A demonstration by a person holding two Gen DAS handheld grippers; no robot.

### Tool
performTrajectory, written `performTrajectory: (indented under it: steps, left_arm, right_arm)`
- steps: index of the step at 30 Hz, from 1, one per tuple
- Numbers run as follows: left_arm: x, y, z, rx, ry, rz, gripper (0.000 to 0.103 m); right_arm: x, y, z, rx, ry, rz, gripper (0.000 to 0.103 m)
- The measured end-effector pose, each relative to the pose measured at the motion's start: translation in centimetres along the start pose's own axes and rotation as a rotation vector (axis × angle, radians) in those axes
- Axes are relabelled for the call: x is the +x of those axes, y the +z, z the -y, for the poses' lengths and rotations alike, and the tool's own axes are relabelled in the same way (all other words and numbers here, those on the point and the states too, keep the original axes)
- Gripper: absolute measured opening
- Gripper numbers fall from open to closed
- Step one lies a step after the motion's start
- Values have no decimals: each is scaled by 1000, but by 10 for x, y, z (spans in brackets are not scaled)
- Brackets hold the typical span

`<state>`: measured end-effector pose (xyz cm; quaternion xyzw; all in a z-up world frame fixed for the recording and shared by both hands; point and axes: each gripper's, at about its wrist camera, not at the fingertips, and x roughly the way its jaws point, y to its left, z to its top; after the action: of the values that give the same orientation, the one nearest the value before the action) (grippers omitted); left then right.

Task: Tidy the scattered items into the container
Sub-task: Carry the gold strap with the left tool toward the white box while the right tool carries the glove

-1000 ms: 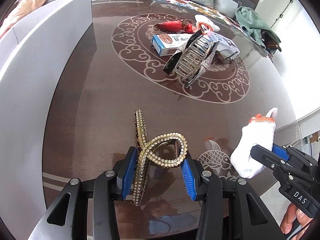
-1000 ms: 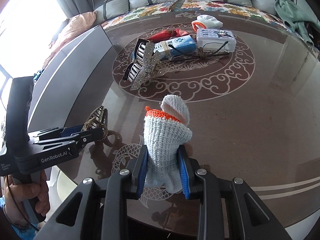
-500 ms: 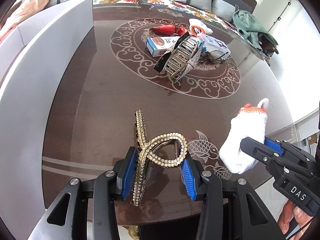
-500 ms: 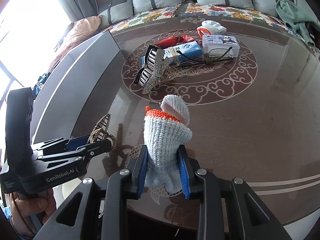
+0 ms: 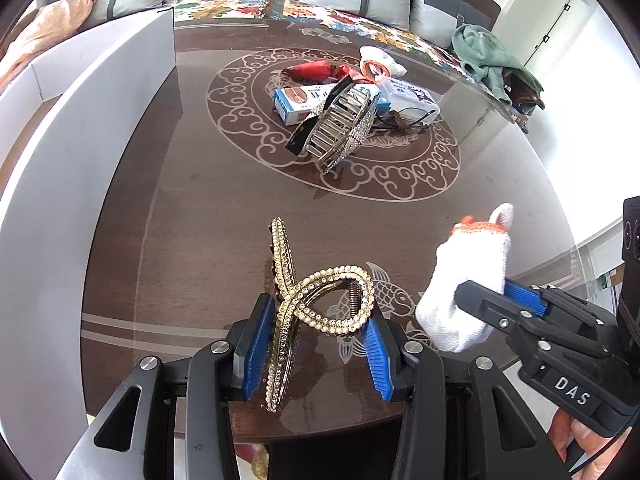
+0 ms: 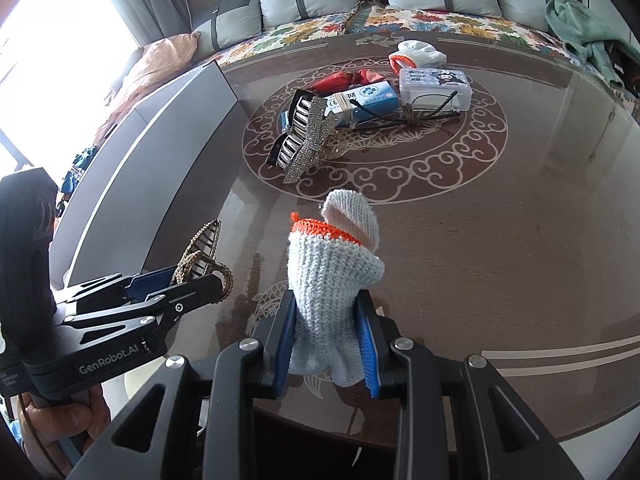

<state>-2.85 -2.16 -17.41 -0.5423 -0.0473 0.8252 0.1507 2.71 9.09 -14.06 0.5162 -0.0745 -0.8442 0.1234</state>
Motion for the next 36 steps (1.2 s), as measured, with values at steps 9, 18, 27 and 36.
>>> performTrajectory:
  steps: [9, 18, 27, 36]
  left_arm:
    - [-1, -1, -1, -8, -10, 8, 43]
    - [-4, 6, 12, 19, -2, 13, 43]
    - [-27, -1, 19, 22, -16, 52, 43]
    - [-96, 9, -19, -56, -39, 170, 43]
  right_arm:
    - [0, -1, -9, -35, -9, -2, 29]
    - [-18, 3, -7, -48, -22, 53, 29]
    - [-24, -4, -18, -61, 11, 45, 29]
    - [-42, 14, -59, -136, 70, 83, 29]
